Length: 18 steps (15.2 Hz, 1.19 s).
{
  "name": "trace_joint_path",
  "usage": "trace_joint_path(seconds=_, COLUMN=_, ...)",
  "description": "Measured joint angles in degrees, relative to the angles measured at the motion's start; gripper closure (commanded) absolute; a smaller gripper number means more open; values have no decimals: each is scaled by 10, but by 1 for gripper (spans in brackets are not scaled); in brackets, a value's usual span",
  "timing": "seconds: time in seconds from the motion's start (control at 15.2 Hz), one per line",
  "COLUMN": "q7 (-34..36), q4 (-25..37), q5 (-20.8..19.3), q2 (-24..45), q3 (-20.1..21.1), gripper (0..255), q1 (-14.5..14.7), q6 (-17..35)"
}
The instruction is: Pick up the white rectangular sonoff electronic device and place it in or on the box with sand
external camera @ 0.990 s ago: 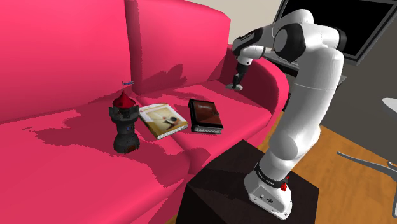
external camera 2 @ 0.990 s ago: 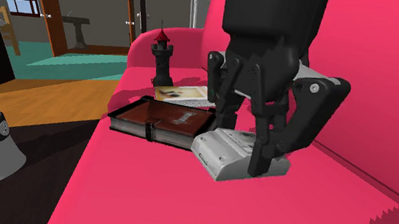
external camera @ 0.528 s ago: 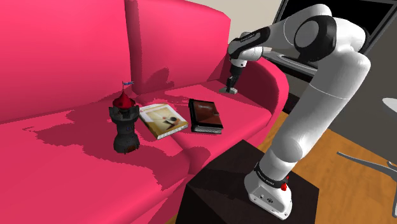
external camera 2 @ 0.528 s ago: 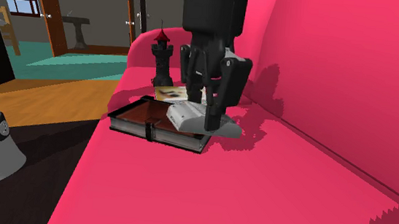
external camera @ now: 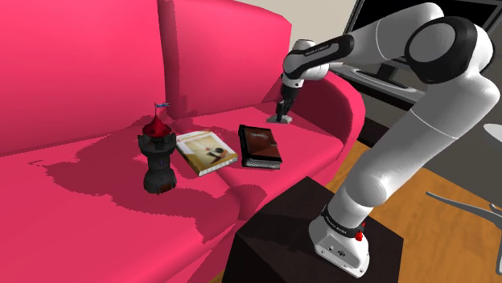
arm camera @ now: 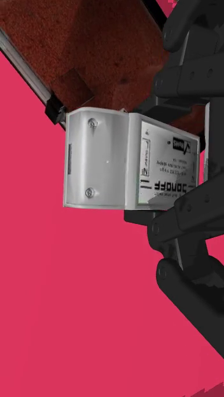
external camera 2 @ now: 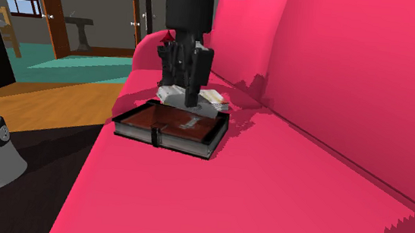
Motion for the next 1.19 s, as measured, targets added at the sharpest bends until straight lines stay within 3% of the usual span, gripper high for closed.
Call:
trace_joint_path(seconds=0.59, q7=135, q4=-76, q5=-1, q2=-69, q3=85, gripper=255, q1=46, q6=6)
trace_joint_path(seconds=1.19, q7=143, q4=-114, q5=6, q2=-41, q3=88, gripper=255, q1=53, q6=72)
